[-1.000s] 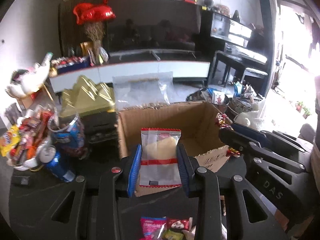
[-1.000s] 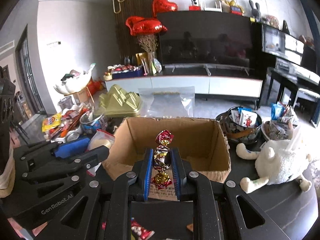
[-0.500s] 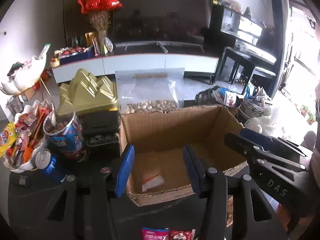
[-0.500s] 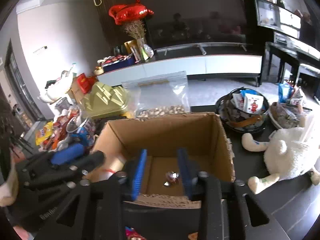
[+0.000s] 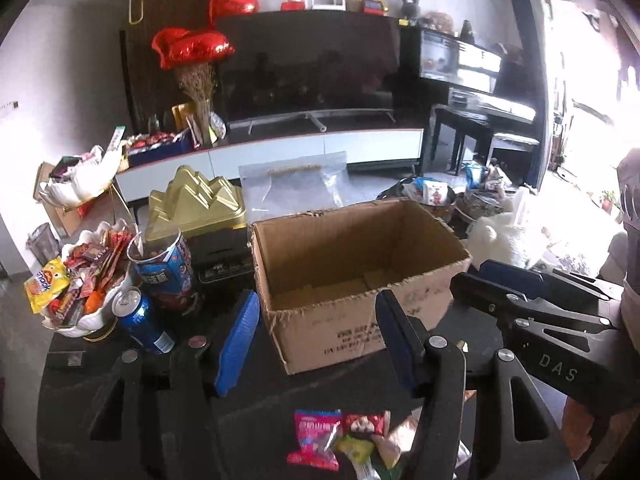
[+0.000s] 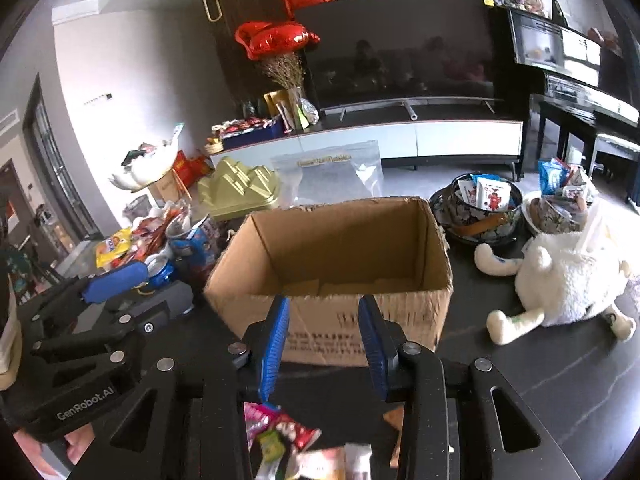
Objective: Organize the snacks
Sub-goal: 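Open the right tool dropping the candy while the left tool releases the bread packet into the box, then move both tools back from the box to the snack pile, then grasp the white DAS packet with the left tool while the right tool grasps the striped bar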
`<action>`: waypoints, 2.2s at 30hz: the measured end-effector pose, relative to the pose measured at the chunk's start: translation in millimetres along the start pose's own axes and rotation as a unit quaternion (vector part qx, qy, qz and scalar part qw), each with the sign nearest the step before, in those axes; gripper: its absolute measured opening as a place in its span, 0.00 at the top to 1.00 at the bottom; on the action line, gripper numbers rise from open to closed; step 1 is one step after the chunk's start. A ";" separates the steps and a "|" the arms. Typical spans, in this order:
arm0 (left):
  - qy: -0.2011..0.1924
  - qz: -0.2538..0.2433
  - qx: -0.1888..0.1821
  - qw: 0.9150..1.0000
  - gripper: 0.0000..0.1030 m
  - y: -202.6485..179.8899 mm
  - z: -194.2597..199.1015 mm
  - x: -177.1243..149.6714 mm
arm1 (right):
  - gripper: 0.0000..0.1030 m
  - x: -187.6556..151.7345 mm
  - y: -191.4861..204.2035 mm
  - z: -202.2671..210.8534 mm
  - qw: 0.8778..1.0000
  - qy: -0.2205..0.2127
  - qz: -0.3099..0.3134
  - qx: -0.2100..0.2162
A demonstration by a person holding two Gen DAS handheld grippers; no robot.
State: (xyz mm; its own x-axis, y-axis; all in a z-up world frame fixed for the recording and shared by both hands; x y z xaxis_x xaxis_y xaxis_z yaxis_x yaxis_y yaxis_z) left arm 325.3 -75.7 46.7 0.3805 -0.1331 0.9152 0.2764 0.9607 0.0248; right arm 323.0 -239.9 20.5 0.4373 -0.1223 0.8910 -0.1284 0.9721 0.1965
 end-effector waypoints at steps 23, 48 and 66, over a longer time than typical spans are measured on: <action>-0.024 -0.058 -0.066 0.996 0.42 -38.3 88.0 -76.6 | 0.64 -71.2 7.5 92.8 1.000 -0.003 0.013 -0.017; 0.097 -0.060 -0.179 0.977 0.42 -47.7 19.1 -163.3 | 0.64 -164.2 -7.5 46.6 0.994 0.104 -0.009 -0.031; 0.142 -0.081 -0.221 0.962 0.42 -61.1 -42.7 -183.9 | 0.64 -187.0 -29.4 7.3 0.987 0.148 -0.031 -0.052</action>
State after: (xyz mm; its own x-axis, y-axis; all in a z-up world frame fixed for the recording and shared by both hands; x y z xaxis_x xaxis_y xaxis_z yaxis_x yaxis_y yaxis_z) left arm 276.1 -120.3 -140.3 0.5091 -0.3939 0.7653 0.6763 0.7330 -0.0726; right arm 238.5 -247.1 -148.9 0.6841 -0.1334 0.7170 -0.0072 0.9818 0.1896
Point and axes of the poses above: each gripper's, at about its wrist camera, not at the fingertips, and z roughly against the way its jaws point, y to its left, x to its top, the point moved 1 cm from there along -z, roughly the way its jaws point, and after that the axes turned 14 degrees about -y, right-handed, at the moved point
